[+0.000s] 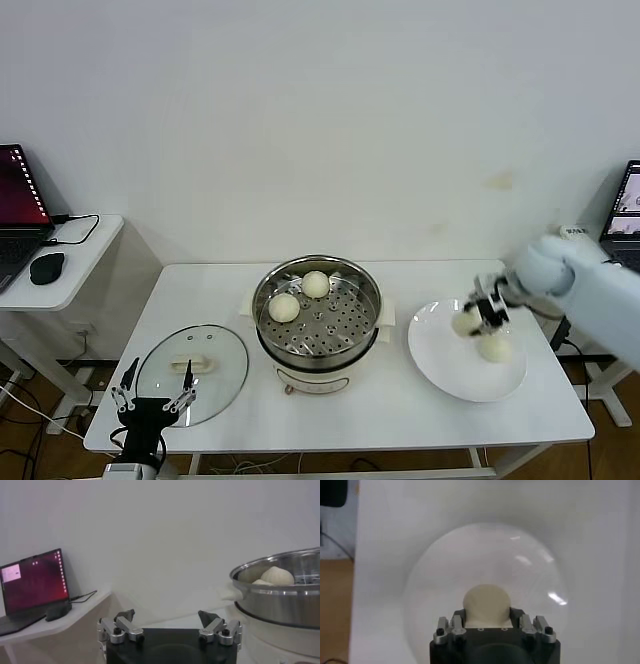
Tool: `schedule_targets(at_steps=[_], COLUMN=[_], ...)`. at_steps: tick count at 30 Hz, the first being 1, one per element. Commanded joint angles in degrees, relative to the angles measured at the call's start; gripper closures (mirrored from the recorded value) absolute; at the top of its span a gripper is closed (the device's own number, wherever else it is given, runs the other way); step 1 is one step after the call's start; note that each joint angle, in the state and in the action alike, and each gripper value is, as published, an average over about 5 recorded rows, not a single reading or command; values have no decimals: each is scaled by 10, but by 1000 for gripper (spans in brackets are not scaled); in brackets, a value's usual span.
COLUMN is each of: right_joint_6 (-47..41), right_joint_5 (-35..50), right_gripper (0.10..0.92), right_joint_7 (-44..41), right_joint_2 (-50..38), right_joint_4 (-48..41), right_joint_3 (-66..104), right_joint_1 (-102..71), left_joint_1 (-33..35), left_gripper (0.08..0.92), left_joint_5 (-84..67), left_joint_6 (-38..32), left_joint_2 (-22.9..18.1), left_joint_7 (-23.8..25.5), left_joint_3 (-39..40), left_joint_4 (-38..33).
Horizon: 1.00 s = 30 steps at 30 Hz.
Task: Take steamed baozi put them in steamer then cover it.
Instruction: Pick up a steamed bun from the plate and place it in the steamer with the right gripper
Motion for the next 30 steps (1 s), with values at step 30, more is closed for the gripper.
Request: schedule_targets(at_steps=[30], right_joint_6=[288], right_joint_5=[-32], right_gripper=[457], right_joint_7=[33], right_joint_2=[353], right_joint_4=[45], right_joint_3=[-275], right_joint_1=[205], left_joint_1=[14], left_gripper=[177], left_joint_5=[-2], left_joint_6=[-11], left_joint_2=[-30], left_joint_7=[-10], left_joint_3=[-28], left_joint_4=[-16])
